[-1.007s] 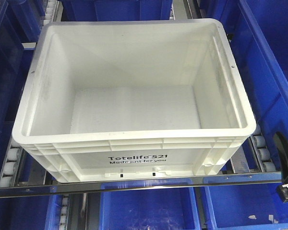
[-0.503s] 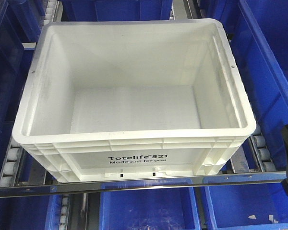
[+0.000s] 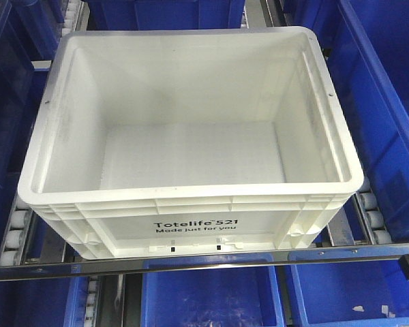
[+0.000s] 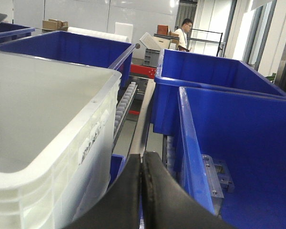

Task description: Move bin from left to right shelf

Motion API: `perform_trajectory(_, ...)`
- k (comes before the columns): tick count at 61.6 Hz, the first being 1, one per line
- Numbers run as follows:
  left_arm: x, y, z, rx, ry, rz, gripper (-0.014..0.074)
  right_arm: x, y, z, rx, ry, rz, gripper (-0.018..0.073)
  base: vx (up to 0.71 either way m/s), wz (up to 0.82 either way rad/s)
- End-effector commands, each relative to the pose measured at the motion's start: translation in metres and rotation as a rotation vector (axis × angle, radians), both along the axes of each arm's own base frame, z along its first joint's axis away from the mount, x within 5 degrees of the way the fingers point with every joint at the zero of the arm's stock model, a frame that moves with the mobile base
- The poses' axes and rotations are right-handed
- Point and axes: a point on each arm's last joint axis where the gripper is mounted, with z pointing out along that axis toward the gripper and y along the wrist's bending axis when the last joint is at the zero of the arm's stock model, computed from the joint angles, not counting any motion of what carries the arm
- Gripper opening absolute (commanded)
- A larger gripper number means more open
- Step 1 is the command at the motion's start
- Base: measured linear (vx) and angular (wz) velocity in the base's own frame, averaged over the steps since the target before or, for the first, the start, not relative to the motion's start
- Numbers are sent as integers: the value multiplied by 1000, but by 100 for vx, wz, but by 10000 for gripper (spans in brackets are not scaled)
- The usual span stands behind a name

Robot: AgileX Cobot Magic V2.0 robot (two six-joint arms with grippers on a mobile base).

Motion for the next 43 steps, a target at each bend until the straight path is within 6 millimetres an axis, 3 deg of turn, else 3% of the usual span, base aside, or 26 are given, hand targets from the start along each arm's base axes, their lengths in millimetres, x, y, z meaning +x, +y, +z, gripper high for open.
perform_trajectory(1, 0, 0, 15, -24, -84, -1, -9, 1, -2, 14, 3, -74, -25, -8, 0, 0)
perform_trajectory(43, -2, 1, 11, 17, -74, 4, -9, 1, -2, 14, 3, -74, -25, -7, 0, 0)
